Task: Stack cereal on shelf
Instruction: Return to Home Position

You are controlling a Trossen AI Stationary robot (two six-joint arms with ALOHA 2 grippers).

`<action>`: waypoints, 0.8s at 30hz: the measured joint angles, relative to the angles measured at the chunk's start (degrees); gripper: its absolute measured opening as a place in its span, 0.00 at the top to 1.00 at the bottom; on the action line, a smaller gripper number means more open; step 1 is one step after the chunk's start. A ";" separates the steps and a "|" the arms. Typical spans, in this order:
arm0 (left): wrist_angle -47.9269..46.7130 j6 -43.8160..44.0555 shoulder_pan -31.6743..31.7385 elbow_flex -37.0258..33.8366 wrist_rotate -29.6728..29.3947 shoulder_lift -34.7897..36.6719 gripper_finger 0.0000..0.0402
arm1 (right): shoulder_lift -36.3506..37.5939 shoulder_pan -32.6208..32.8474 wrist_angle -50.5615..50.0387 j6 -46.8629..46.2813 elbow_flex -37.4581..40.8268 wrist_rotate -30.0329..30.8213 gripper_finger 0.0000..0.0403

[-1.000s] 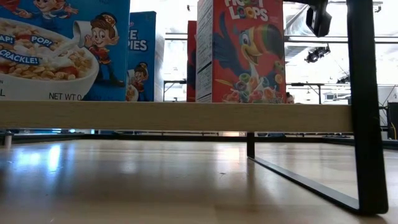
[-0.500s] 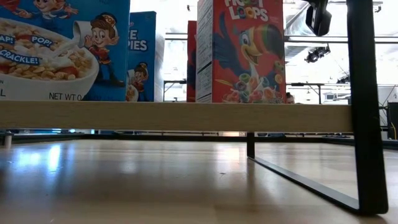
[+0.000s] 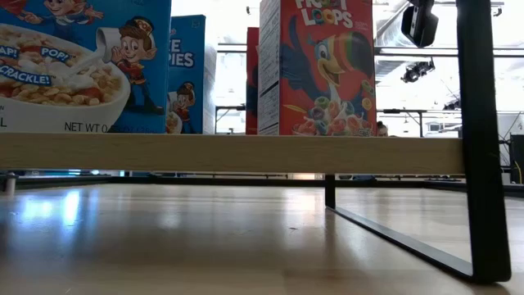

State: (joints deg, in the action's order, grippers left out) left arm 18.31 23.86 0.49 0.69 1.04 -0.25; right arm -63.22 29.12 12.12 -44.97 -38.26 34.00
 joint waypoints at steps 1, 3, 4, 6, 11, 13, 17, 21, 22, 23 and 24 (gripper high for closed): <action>-0.42 -0.38 0.38 0.00 1.08 -0.02 1.00 | 0.00 0.00 0.00 0.06 0.00 -0.02 1.00; -1.97 -0.95 0.97 -0.02 3.92 -0.05 1.00 | 0.00 0.00 -0.23 0.49 0.00 -0.90 1.00; -3.05 -0.95 1.15 -0.02 4.97 -0.04 1.00 | 0.00 0.00 -0.37 0.59 0.00 -1.81 1.00; -6.17 -1.00 1.42 -0.02 6.95 -0.06 1.00 | 0.00 0.00 -0.79 0.22 0.00 -4.20 1.00; -11.89 1.42 1.40 -0.02 7.67 -0.07 1.00 | 0.00 0.48 -1.31 0.38 0.00 -9.54 1.00; -12.82 1.43 1.40 -0.02 7.51 -0.06 1.00 | 0.20 0.95 -2.51 1.75 0.01 -10.74 1.00; -16.51 1.56 1.38 -0.02 7.37 -0.13 1.00 | 2.89 2.87 -5.12 5.44 1.37 -12.12 1.00; -16.20 1.55 1.38 -0.02 7.23 -0.66 1.00 | 10.09 6.17 -6.67 7.51 6.53 -11.58 1.00; -16.18 1.55 1.38 -0.01 7.23 -0.66 1.00 | 12.53 7.35 -6.62 7.51 8.40 -10.88 1.00; -16.18 1.55 1.38 -0.02 7.23 -0.66 1.00 | 15.06 8.78 -6.21 7.61 10.45 -9.69 1.00; -16.19 1.55 1.38 -0.02 7.23 -0.66 1.00 | 17.79 10.19 -5.37 7.85 12.80 -8.02 1.00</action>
State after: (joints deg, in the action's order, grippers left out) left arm 2.12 25.41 1.87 0.67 8.27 -0.91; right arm -45.43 39.32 6.75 -37.13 -25.46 25.98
